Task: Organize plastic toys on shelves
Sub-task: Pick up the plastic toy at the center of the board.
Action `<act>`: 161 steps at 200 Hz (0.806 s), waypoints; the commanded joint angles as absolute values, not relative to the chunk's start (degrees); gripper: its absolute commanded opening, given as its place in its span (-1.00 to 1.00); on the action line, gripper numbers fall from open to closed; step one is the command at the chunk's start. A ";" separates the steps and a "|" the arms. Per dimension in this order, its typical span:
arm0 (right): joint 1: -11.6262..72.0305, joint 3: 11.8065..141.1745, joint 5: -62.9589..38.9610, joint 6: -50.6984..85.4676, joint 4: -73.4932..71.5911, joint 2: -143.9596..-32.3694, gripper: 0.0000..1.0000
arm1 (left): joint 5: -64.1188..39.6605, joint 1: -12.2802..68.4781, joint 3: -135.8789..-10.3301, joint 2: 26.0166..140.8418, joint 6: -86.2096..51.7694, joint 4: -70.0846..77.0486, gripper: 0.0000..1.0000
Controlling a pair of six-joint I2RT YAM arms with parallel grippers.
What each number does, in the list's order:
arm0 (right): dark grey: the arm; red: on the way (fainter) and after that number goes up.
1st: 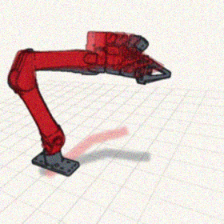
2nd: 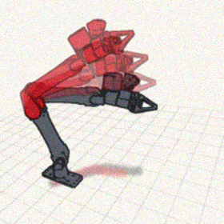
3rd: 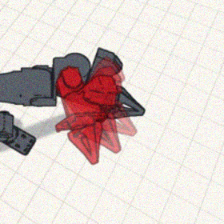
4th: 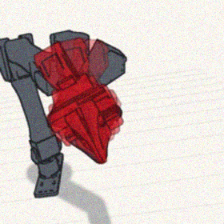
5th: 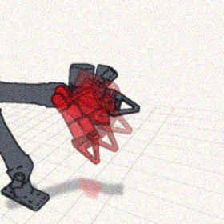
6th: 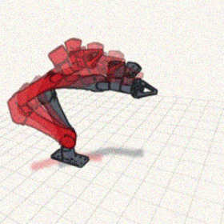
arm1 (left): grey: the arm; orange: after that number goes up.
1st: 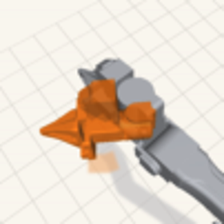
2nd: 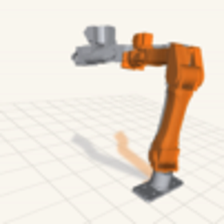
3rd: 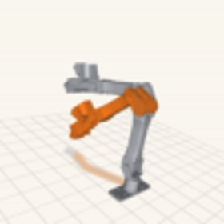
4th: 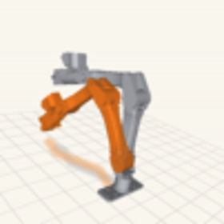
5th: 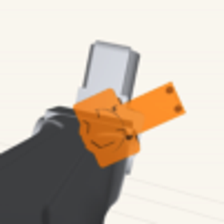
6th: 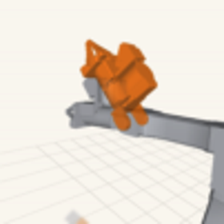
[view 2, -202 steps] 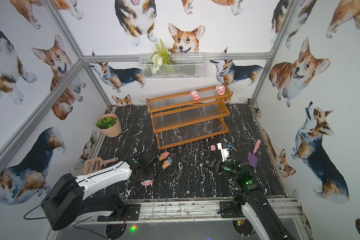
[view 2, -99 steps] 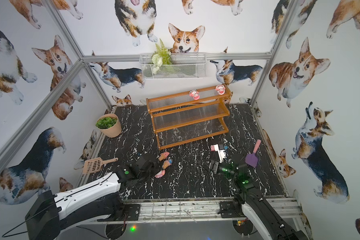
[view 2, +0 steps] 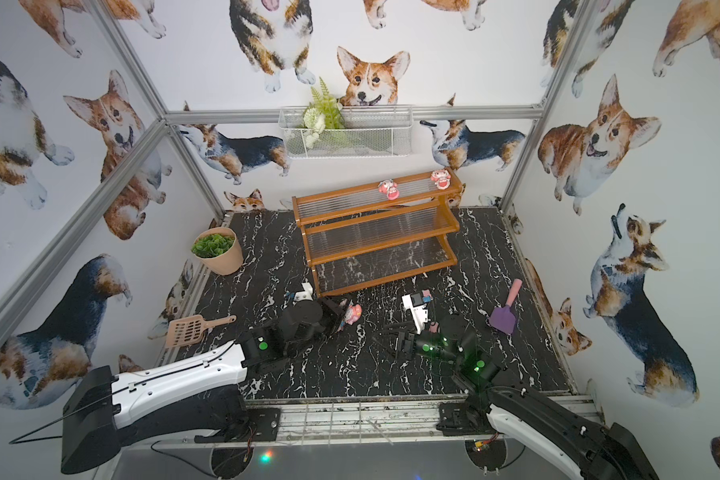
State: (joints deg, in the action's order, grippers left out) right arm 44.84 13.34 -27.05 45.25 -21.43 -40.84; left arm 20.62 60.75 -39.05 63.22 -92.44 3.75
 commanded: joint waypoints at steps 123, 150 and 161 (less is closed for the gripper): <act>50.49 24.92 -16.84 39.20 -33.05 -59.07 0.36 | 21.75 62.98 -41.40 63.67 -94.77 5.60 -0.45; 50.97 25.52 -16.23 39.23 -32.54 -60.06 0.14 | 22.55 63.14 -41.20 63.15 -95.01 4.85 -0.44; 51.38 25.86 -15.91 39.29 -32.17 -60.46 0.07 | 22.80 63.11 -41.07 62.92 -95.10 4.63 -0.44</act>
